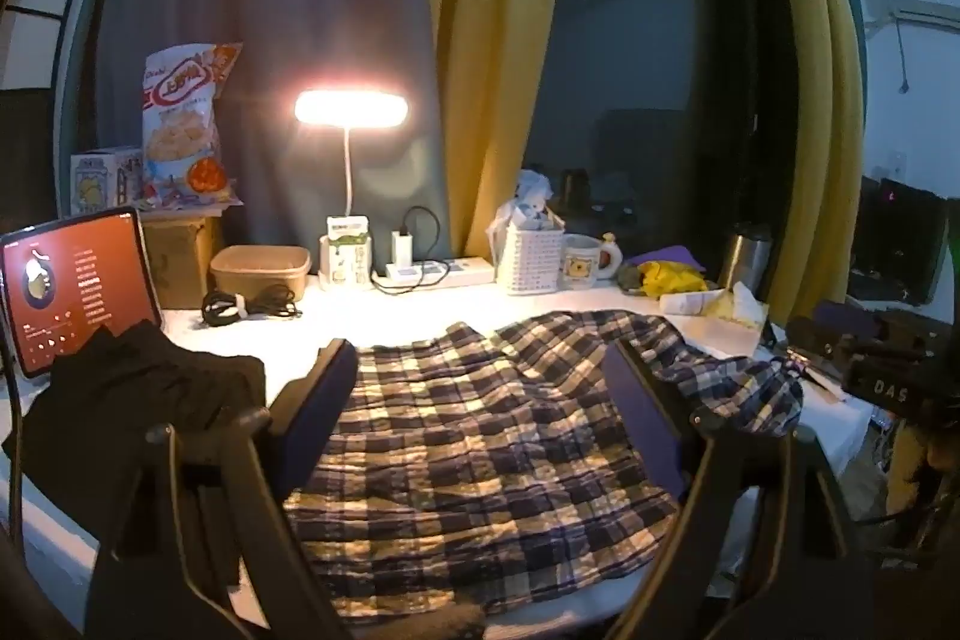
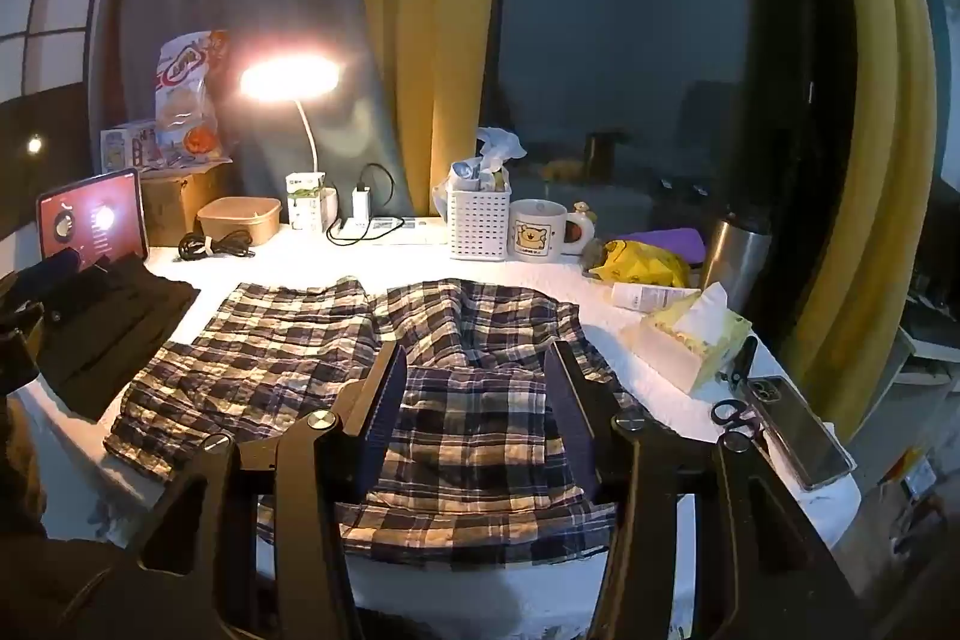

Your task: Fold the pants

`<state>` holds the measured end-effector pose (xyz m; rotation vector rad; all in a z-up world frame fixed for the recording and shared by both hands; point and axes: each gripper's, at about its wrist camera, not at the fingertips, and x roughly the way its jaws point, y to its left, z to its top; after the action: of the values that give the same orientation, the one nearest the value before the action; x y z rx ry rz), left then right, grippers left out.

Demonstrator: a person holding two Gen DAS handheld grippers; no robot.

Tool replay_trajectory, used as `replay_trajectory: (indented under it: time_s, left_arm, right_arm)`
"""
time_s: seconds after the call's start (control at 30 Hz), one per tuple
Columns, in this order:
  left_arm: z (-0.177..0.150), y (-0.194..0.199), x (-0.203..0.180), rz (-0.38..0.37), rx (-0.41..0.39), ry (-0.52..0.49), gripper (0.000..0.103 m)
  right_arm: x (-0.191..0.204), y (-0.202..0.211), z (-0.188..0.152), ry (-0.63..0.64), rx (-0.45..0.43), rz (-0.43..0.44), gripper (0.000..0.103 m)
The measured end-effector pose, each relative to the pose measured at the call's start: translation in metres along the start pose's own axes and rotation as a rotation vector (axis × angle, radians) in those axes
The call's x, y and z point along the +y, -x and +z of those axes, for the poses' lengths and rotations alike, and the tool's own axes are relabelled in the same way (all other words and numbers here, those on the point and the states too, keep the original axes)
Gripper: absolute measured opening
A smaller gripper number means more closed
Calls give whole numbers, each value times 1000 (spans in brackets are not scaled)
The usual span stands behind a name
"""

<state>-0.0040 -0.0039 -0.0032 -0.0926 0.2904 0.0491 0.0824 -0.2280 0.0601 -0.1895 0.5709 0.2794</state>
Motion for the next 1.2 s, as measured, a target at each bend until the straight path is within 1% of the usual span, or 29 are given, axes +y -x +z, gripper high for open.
replay_trajectory:
  time_s: [0.07,0.23,0.43,0.67,1.2]
  left_arm:
    - [-1,0,0,13,2,-5,85]
    - [1,-4,6,18,27,10,85]
    - [1,-5,5,22,30,11,85]
    - [1,-4,6,33,37,21,85]
    - [0,-4,11,25,42,30,85]
  right_arm:
    - [0,0,0,1,-6,0,51]
    - [0,1,1,-2,-10,2,51]
    - [4,1,1,2,-9,6,51]
    - [0,0,1,0,-8,6,51]
    - [1,-1,1,-1,-7,6,51]
